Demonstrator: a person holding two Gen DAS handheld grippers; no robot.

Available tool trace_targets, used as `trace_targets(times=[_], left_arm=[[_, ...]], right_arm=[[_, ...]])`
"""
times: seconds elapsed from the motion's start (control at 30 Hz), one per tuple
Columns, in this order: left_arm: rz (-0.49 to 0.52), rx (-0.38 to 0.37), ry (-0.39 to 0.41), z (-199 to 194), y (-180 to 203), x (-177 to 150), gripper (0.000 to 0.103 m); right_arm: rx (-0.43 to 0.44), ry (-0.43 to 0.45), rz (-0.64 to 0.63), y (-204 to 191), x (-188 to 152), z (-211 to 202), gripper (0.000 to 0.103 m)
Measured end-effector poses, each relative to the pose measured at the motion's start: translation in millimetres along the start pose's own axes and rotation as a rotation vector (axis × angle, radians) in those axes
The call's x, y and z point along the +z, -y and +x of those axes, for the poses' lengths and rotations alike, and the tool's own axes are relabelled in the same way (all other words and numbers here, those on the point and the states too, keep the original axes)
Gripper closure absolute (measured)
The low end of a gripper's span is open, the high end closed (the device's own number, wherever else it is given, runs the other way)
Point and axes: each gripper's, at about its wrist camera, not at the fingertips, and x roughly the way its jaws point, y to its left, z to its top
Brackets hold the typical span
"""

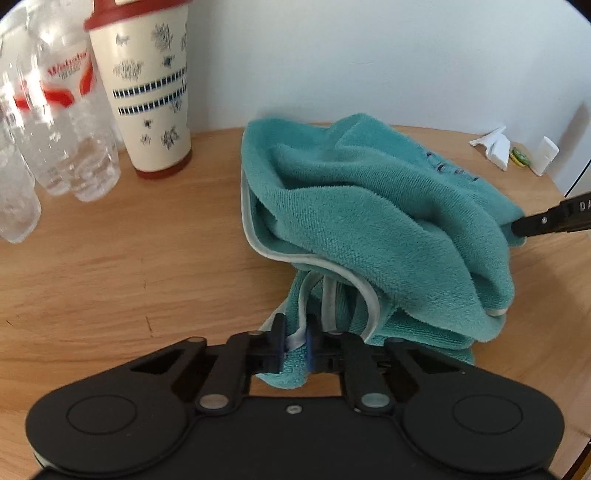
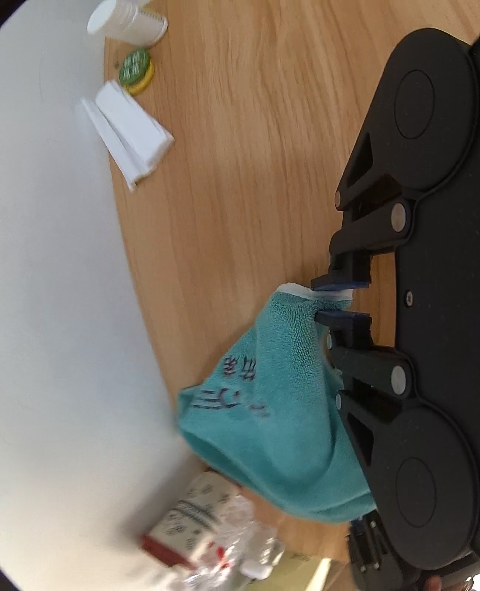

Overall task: Fold towel
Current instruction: 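Reach both grippers to the towel edges and close on them, then lift the towel edges with both grippers and pull them apart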

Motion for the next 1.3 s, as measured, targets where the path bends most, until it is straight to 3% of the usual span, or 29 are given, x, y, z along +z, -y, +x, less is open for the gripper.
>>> trace_targets(times=[0.2,0.43,0.73,0.87,0.97,1.1,1.3], left_arm=[[-0.041,0.021,0.052,-38.0,-7.4,0.6,0.094],[-0.110,0.095,0.116,-96.2,-24.1,-0.1,0.094],[-0.144,0.238,0.187,-165.4,-42.1,0.4,0.095],[-0.153,0.269,0.181,-164.4,-47.4,-0.7,0.095],[-0.166,0.291,0.169,-154.7,-52.3,-2.3,0.095],[-0.182,0.321,0.154,-141.6,-59.0,-4.5,0.095],[-0.225,0.357,0.118,-118.0,-70.3,-8.5,0.093]], right_arm=[[-0.016,0.081,0.029,3.3,0.5,-43.3,0.094],[-0.010,0.211,0.107,21.5,-2.9,-121.2,0.095],[-0.026,0.348,0.099,26.7,-9.3,-206.3,0.096],[-0.056,0.363,0.065,28.7,-23.4,-235.3,0.102],[-0.081,0.332,0.064,34.2,-34.5,-235.3,0.102],[-0.127,0.231,0.072,45.9,-56.5,-202.6,0.102],[-0.154,0.166,0.042,56.3,-52.6,-156.9,0.096]])
